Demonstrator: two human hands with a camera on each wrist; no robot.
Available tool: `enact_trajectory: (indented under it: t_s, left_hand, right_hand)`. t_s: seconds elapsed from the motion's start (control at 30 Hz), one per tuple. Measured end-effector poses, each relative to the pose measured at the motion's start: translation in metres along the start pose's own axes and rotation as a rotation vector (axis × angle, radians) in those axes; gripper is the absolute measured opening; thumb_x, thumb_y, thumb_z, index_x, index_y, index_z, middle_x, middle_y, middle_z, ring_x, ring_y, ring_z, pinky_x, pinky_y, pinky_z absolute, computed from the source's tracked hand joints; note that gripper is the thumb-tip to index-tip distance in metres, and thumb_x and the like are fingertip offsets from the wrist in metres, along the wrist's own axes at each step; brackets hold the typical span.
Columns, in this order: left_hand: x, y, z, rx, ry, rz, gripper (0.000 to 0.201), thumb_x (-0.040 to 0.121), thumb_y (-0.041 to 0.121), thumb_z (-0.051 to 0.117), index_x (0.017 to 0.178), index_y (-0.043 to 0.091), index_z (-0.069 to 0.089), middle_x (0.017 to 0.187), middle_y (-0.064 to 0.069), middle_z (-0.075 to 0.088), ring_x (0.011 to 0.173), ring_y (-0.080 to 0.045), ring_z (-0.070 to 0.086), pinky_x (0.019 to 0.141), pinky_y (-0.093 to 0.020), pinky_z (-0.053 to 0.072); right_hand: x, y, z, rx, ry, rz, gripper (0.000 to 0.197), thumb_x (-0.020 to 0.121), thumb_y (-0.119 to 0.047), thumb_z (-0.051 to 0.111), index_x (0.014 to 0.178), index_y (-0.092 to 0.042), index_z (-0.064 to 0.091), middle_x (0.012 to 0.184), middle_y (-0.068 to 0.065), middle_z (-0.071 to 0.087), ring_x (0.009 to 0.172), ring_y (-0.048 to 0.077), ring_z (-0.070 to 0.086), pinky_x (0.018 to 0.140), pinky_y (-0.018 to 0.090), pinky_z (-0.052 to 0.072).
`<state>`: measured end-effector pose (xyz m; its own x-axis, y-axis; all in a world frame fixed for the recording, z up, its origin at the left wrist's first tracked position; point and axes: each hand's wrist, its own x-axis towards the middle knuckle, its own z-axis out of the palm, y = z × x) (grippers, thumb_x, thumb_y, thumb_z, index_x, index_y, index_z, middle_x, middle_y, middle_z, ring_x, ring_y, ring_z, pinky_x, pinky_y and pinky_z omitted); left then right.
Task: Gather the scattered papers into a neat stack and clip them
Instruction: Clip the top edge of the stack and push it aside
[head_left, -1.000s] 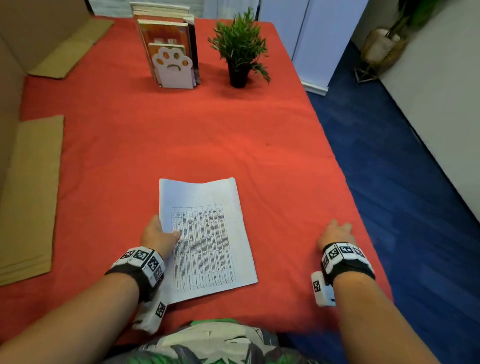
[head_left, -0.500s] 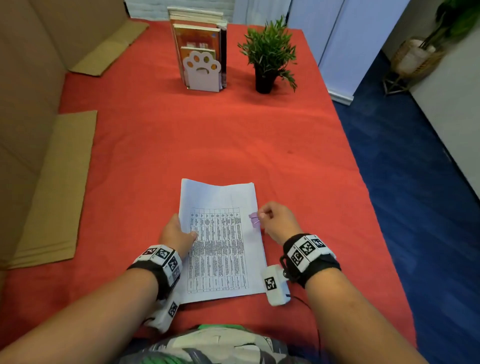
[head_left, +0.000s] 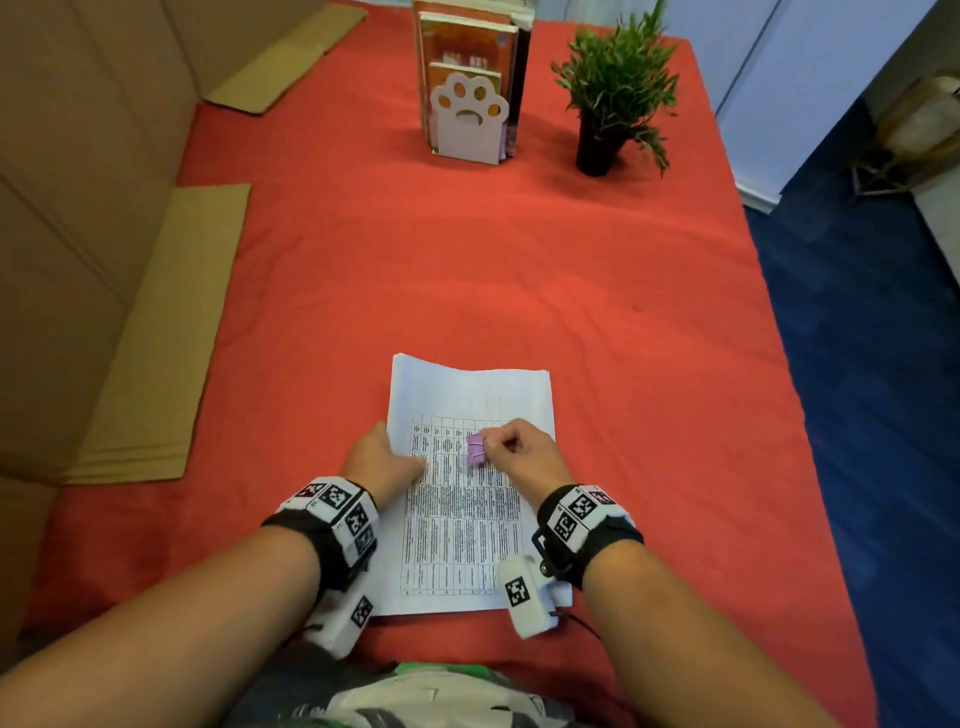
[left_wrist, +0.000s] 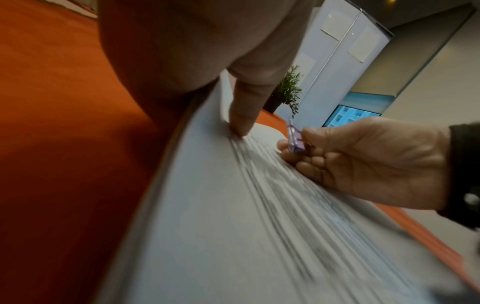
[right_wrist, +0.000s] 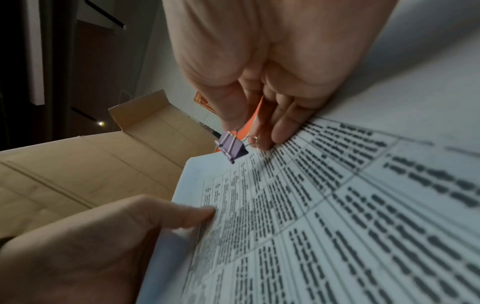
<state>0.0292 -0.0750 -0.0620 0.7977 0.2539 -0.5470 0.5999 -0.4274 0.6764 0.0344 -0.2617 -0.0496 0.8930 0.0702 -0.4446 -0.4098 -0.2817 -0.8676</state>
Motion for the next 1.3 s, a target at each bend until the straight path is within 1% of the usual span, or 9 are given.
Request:
enact_trajectory:
  t_s: [0.17, 0.3, 0.43, 0.57, 0.67, 0.77, 0.93, 1.1, 1.3]
  left_hand:
    - [0.039, 0.043, -0.024, 0.249, 0.069, 0.221, 0.057, 0.074, 0.012, 0.071, 0.125, 0.009, 0.046, 0.118, -0.014, 0.063, 0.104, -0.031, 0.062, 0.090, -0.036, 0.050]
    - [0.063, 0.087, -0.032, 0.739, -0.055, 0.346, 0.057, 0.078, 0.010, 0.063, 0.132, 0.021, 0.046, 0.128, -0.007, 0.059, 0.116, -0.028, 0.056, 0.094, -0.034, 0.043]
    - [0.065, 0.115, -0.016, 1.144, -0.187, 0.348, 0.034, 0.086, 0.023, 0.053, 0.120, 0.024, 0.056, 0.121, 0.001, 0.062, 0.116, -0.025, 0.055, 0.101, -0.050, 0.032]
    - [0.066, 0.112, -0.005, 1.001, -0.202, 0.381, 0.023, 0.091, 0.022, 0.051, 0.114, 0.020, 0.056, 0.105, -0.001, 0.061, 0.094, -0.023, 0.055, 0.088, -0.036, 0.042]
    - [0.068, 0.098, -0.007, 0.806, -0.164, 0.411, 0.011, 0.088, 0.018, 0.057, 0.099, 0.017, 0.059, 0.093, -0.003, 0.062, 0.084, -0.023, 0.057, 0.071, -0.029, 0.043]
    - [0.070, 0.087, -0.011, 0.660, -0.128, 0.441, 0.010, 0.084, 0.016, 0.062, 0.095, 0.016, 0.062, 0.086, -0.001, 0.061, 0.084, -0.023, 0.059, 0.070, -0.027, 0.039]
    - [0.063, 0.085, -0.018, 0.517, -0.103, 0.525, 0.011, 0.079, 0.014, 0.069, 0.089, 0.014, 0.066, 0.079, -0.004, 0.065, 0.076, -0.022, 0.059, 0.069, -0.025, 0.043]
    - [0.050, 0.085, -0.024, 0.490, -0.072, 0.591, 0.014, 0.077, 0.015, 0.072, 0.091, 0.013, 0.068, 0.079, -0.006, 0.067, 0.074, -0.020, 0.058, 0.067, -0.024, 0.040]
    - [0.039, 0.085, -0.030, 0.457, -0.043, 0.593, 0.010, 0.076, 0.015, 0.072, 0.085, 0.014, 0.068, 0.072, -0.004, 0.065, 0.068, -0.018, 0.057, 0.063, -0.022, 0.036]
  right_hand:
    - [0.003, 0.005, 0.000, 0.008, 0.009, -0.007, 0.010, 0.088, -0.013, 0.061, 0.079, -0.016, 0.057, 0.108, 0.004, 0.068, 0.100, 0.019, 0.065, 0.091, 0.034, 0.053]
    - [0.003, 0.007, 0.003, 0.002, 0.005, -0.022, 0.008, 0.088, -0.010, 0.058, 0.081, -0.013, 0.058, 0.106, 0.010, 0.069, 0.100, 0.024, 0.066, 0.091, 0.036, 0.054]
    - [0.003, 0.005, 0.006, -0.054, -0.056, -0.057, 0.005, 0.092, -0.003, 0.052, 0.088, -0.005, 0.054, 0.084, -0.001, 0.065, 0.071, -0.007, 0.066, 0.068, 0.009, 0.052]
    - [0.009, 0.010, 0.012, -0.124, -0.056, -0.085, 0.018, 0.090, -0.006, 0.053, 0.077, -0.018, 0.051, 0.096, 0.012, 0.067, 0.086, 0.019, 0.071, 0.085, 0.041, 0.058]
    - [0.011, 0.007, 0.008, -0.016, -0.083, -0.026, 0.022, 0.092, 0.000, 0.048, 0.076, -0.014, 0.047, 0.086, -0.002, 0.066, 0.078, 0.012, 0.069, 0.080, 0.027, 0.058]
    - [0.017, -0.004, -0.002, 0.018, -0.074, -0.056, 0.020, 0.091, -0.001, 0.052, 0.075, -0.014, 0.050, 0.088, 0.006, 0.071, 0.081, 0.011, 0.069, 0.083, 0.034, 0.057]
    - [0.036, -0.052, -0.022, -0.299, 0.123, -0.456, 0.006, 0.081, -0.010, 0.069, 0.077, -0.009, 0.066, 0.084, 0.007, 0.066, 0.077, 0.015, 0.064, 0.071, 0.025, 0.052]
    - [0.054, -0.085, -0.022, -0.574, 0.095, -0.731, 0.006, 0.075, -0.006, 0.072, 0.080, -0.008, 0.068, 0.076, 0.008, 0.061, 0.067, 0.013, 0.051, 0.061, 0.016, 0.036]
    - [0.063, -0.094, -0.015, -0.765, -0.018, -0.768, 0.010, 0.073, -0.005, 0.070, 0.070, -0.006, 0.061, 0.070, 0.008, 0.059, 0.065, 0.020, 0.050, 0.060, 0.030, 0.039]
